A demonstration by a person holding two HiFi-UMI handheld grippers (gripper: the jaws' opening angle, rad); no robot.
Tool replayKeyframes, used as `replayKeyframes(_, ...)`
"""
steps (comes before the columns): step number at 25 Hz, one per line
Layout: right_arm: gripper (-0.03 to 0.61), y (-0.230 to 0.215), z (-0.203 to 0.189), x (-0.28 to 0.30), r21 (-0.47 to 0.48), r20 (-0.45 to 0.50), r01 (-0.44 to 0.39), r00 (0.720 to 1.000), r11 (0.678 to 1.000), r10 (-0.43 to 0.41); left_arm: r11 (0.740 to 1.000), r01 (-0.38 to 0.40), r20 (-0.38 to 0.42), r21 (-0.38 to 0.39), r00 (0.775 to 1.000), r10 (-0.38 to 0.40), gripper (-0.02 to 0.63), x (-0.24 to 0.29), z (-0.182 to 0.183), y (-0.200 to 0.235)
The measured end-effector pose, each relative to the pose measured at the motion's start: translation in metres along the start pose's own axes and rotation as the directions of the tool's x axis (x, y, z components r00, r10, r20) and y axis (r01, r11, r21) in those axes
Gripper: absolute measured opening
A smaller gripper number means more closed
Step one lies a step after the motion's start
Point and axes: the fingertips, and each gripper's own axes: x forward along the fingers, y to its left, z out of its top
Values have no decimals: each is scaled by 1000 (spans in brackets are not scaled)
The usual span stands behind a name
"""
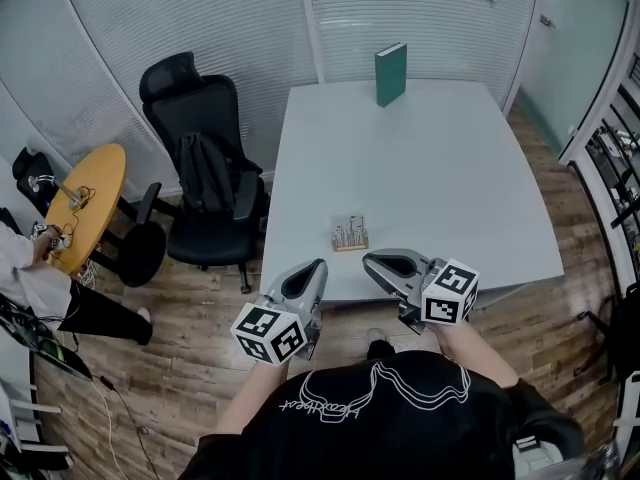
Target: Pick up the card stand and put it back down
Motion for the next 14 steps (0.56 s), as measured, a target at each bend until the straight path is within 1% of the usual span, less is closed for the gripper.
replayKeyframes(4, 8, 7, 1, -1, -11, -4, 4, 1000, 1000, -4, 1000, 16, -12, 23, 1000, -16, 14, -3, -1, -10)
replayKeyframes(8, 8, 12, 3, -3, -20, -3, 9, 1000, 1000, -9, 1000, 21, -21, 19, 1000, -21, 14, -6, -2, -14)
replayKeyframes(14, 8, 19, 7, -3, -27, 1, 26, 1000, 999, -26, 999, 17, -19, 30, 1000, -17, 14, -13, 7, -15)
